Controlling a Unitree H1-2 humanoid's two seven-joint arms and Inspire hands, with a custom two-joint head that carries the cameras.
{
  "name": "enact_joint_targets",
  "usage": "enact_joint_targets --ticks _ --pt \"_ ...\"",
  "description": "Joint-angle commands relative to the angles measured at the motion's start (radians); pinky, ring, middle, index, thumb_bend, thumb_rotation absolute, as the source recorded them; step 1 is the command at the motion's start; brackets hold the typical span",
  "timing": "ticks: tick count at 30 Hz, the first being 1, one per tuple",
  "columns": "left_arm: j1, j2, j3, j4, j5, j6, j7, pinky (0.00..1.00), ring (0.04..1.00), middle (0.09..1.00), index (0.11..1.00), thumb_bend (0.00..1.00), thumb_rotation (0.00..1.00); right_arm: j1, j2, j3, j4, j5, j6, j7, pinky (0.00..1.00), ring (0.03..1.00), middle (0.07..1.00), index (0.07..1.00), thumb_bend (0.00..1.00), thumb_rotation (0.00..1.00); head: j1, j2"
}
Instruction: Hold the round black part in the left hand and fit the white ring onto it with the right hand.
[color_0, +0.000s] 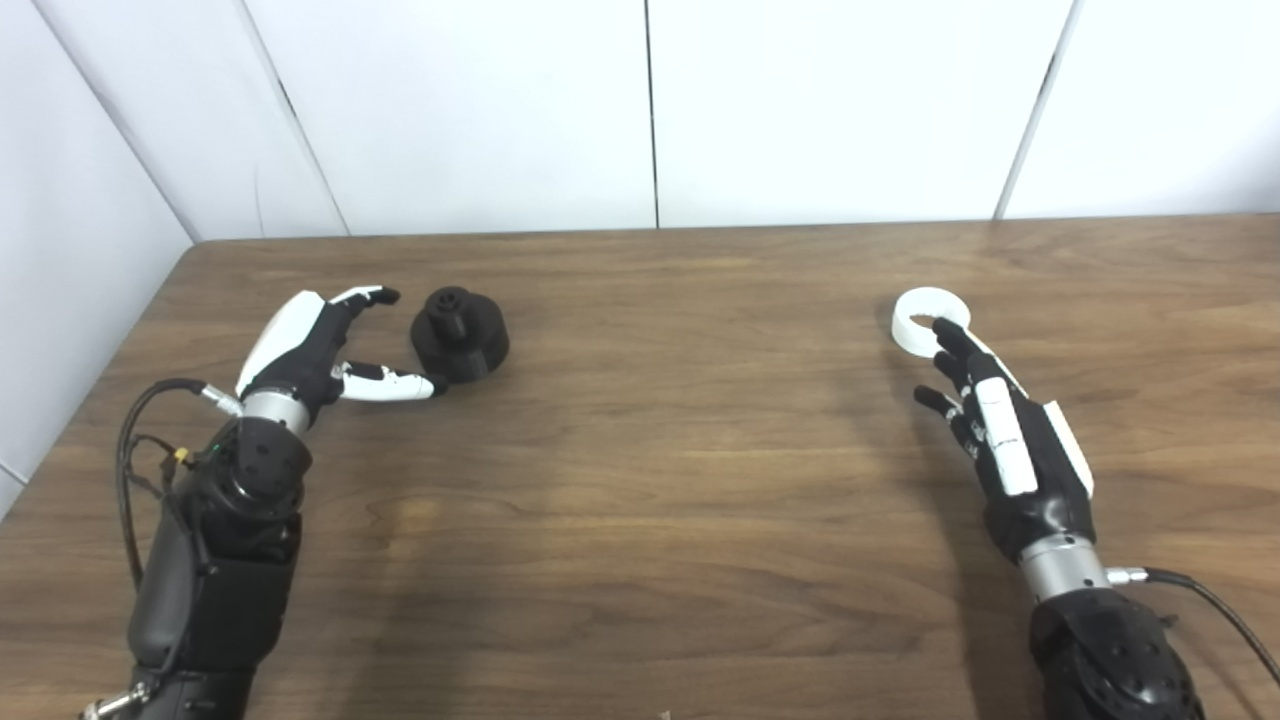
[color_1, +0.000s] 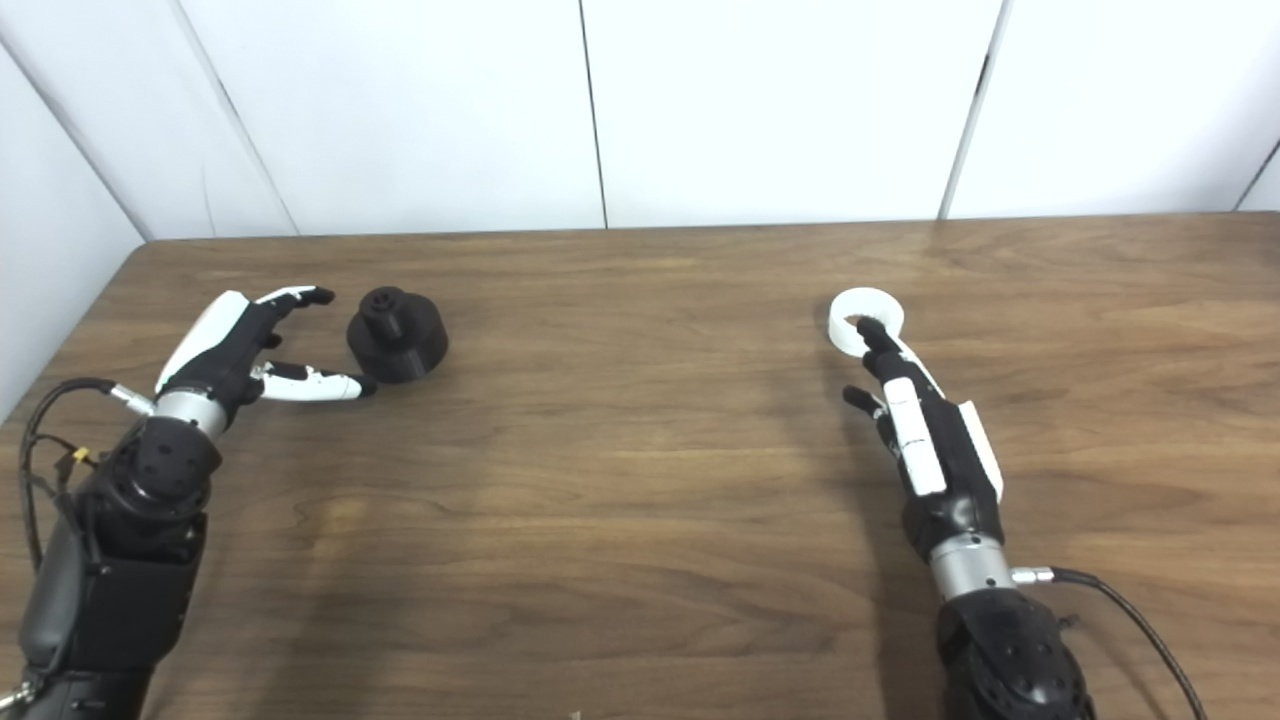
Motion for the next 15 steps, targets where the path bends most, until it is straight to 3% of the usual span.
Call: enact_joint_targets --ticks 1,15 --pt "-0.058 0.040 -0.001 0.008 0.017 -0.005 0.033 0.85 0.957 0.936 0.848 0.89 0.22 -0.022 -0.002 -0.005 -0.031 0.008 -0.049 0.005 0.85 0.962 0.953 0.883 0.57 0.90 0.001 0.001" --pt "-0.099 0.064 -0.037 0.092 -0.009 -0.005 0.050 0.87 0.976 0.953 0.858 0.87 0.20 -0.016 -0.008 -0.003 -0.029 0.004 -0.058 0.004 0.87 0.968 0.955 0.881 0.59 0.90 -0.002 0.002"
